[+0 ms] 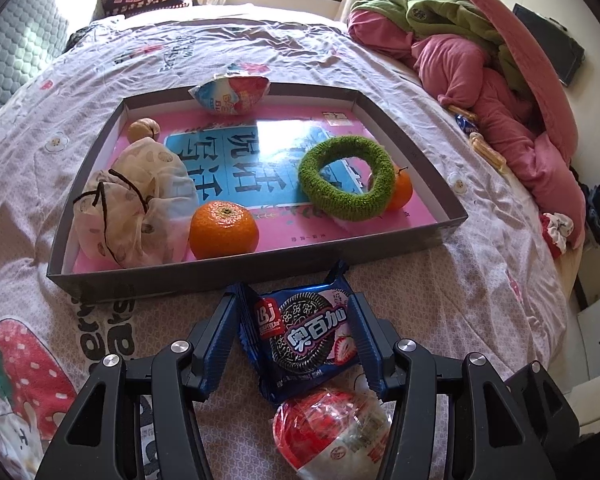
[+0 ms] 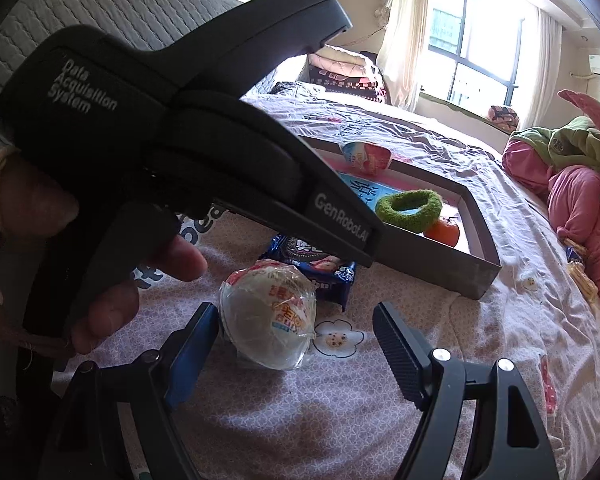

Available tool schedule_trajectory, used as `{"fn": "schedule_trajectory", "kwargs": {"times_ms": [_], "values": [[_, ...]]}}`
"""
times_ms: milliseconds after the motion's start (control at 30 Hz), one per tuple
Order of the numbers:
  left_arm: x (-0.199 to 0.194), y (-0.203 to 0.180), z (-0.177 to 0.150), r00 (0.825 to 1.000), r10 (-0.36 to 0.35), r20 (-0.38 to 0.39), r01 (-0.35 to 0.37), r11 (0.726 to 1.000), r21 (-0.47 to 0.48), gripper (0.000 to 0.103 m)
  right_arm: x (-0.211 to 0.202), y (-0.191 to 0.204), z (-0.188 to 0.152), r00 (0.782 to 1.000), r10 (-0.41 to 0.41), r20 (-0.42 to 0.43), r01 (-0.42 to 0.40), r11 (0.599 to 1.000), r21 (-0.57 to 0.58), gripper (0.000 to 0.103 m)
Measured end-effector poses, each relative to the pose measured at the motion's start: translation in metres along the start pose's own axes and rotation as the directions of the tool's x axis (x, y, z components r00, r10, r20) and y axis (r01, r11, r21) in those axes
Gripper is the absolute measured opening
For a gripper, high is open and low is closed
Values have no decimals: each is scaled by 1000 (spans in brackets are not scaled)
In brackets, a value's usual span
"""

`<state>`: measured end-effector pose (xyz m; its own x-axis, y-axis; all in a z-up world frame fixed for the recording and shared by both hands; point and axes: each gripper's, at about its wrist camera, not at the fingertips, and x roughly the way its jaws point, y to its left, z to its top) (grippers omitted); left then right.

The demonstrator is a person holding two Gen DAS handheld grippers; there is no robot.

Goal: Organize objects
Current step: 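Close left gripper on the blue cookie pack while right gripper closes on the wrapped bun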

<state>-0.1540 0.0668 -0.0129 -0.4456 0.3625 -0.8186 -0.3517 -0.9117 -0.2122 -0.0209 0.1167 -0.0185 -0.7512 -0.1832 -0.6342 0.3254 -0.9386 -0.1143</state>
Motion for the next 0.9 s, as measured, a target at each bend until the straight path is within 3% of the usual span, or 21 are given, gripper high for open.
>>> {"fn": "schedule_trajectory", "kwargs": {"times_ms": [133,333,433,567,700,900], "values": [[3,0,2,1000,-3,-10,3,1000,3,57,1,2,0,1000,28,-6,-28,1000,5,77],[7,0,6,999,-12,-29,12,1000,13,58,3,1,-1,998,64,-17,-64,998,23,67],[9,-1,6,999,-16,-38,17,1000,20,58,5,0,-2,997,77,-23,-76,996,39,52],[10,-4,6,999,-17,-47,18,999,32,58,6,-8,-2,994,106,-26,-104,991,82,52],[14,-9,2,997,-11,-79,16,998,62,68,4,-14,-3,992,122,-28,-118,988,104,52],[20,-11,-1,996,0,-86,4,999,53,69,1,-16,-5,993,110,-38,-106,990,91,51]]}}
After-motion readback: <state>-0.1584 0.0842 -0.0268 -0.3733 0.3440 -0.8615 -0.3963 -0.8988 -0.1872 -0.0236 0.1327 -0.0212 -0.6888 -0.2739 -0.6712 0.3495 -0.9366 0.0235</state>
